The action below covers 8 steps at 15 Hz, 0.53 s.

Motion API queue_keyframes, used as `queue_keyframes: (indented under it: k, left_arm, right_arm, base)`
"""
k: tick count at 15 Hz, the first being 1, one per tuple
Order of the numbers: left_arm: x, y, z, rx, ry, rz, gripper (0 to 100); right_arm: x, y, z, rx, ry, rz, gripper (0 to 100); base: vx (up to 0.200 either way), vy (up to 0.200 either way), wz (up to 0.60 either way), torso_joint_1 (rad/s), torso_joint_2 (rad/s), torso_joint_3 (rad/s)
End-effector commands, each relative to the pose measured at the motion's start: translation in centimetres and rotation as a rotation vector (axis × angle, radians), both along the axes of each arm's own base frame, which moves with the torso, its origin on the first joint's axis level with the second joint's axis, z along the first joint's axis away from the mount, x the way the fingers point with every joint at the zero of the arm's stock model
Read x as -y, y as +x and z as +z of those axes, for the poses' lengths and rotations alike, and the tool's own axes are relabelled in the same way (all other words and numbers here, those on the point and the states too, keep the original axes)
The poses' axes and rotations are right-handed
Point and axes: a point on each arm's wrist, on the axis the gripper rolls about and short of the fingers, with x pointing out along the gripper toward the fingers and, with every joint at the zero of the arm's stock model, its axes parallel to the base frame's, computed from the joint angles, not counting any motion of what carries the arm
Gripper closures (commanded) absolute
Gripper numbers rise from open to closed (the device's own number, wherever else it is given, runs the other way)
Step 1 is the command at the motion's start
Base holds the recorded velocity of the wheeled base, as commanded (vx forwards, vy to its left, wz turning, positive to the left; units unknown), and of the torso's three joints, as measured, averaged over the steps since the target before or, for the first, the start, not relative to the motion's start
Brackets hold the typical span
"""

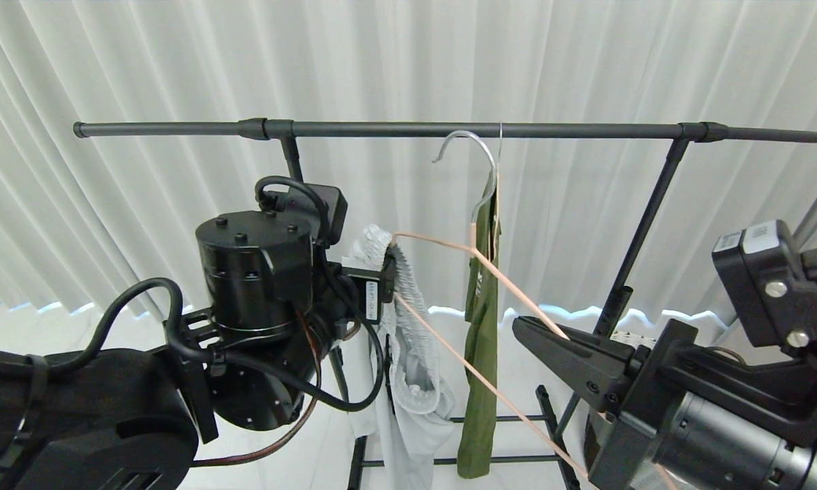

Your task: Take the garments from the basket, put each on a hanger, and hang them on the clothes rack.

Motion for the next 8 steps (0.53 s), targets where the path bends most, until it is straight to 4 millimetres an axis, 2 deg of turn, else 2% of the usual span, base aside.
queue_keyframes:
  k: [1, 5, 8]
  left_arm:
    - [-0.1, -0.1, -0.5, -0.004, 0.012, -0.001, 100]
    - [0.1, -0.6, -0.1, 0.024, 0.004, -0.018, 100]
    - [0.8, -1.7, 0.1, 0.073, 0.028, -0.069, 100]
  right_arm:
    - [-0.4, 0.1, 0.0, -0.001, -0.003, 0.001, 100]
    - [-0.5, 0.2, -0.1, -0.003, -0.007, -0.001, 100]
    - [-0.9, 0.6, -0.8, -0.013, -0.033, -0.010, 100]
  base:
    - [0.000, 0.000, 0.00, 0.000, 0.00, 0.000]
    - [0.000, 0.000, 0.00, 0.000, 0.00, 0.000]
    - [0.000, 0.000, 0.00, 0.000, 0.00, 0.000]
